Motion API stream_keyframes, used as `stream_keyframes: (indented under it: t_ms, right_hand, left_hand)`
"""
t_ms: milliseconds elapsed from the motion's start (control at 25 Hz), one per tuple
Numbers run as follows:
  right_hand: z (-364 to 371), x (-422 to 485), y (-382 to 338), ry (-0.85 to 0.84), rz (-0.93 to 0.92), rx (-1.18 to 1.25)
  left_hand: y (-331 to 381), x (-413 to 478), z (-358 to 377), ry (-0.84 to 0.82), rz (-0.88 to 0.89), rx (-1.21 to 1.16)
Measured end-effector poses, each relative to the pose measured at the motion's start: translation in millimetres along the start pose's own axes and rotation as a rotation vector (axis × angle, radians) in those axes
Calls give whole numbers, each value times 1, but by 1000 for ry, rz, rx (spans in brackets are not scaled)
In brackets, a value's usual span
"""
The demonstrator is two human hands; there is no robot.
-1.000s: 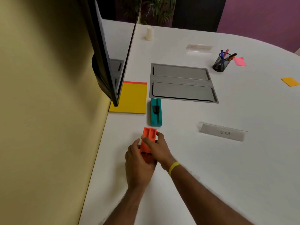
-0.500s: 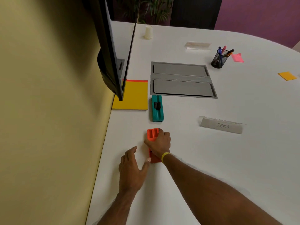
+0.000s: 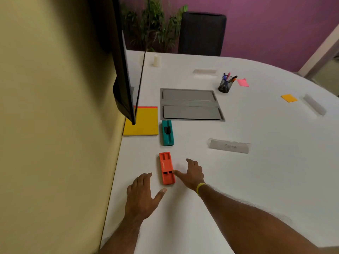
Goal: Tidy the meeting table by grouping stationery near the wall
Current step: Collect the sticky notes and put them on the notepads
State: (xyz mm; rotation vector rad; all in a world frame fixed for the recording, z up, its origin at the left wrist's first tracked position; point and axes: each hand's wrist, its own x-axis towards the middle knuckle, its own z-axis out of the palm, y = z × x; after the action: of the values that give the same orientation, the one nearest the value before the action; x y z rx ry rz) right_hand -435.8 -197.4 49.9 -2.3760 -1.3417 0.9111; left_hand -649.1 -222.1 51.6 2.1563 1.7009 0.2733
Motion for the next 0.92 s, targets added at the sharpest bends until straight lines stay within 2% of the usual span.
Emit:
stream_keyframes:
  t_ms: [160,360,640,920]
  right_hand:
    - [-50,-48,33,26,-159,-221]
    - [-112,-91,85,85,-273,-410]
    - [-207,-161,196,203,-218,-523]
    - [-296,-215,337,316,-149,-500]
  left_hand:
    - [32,0,-25,-113,87,121]
    - [111,8,-39,-125,301,238]
    - [251,-19,-22,-81,591,323]
    - [403,-95,10,-33,659,376]
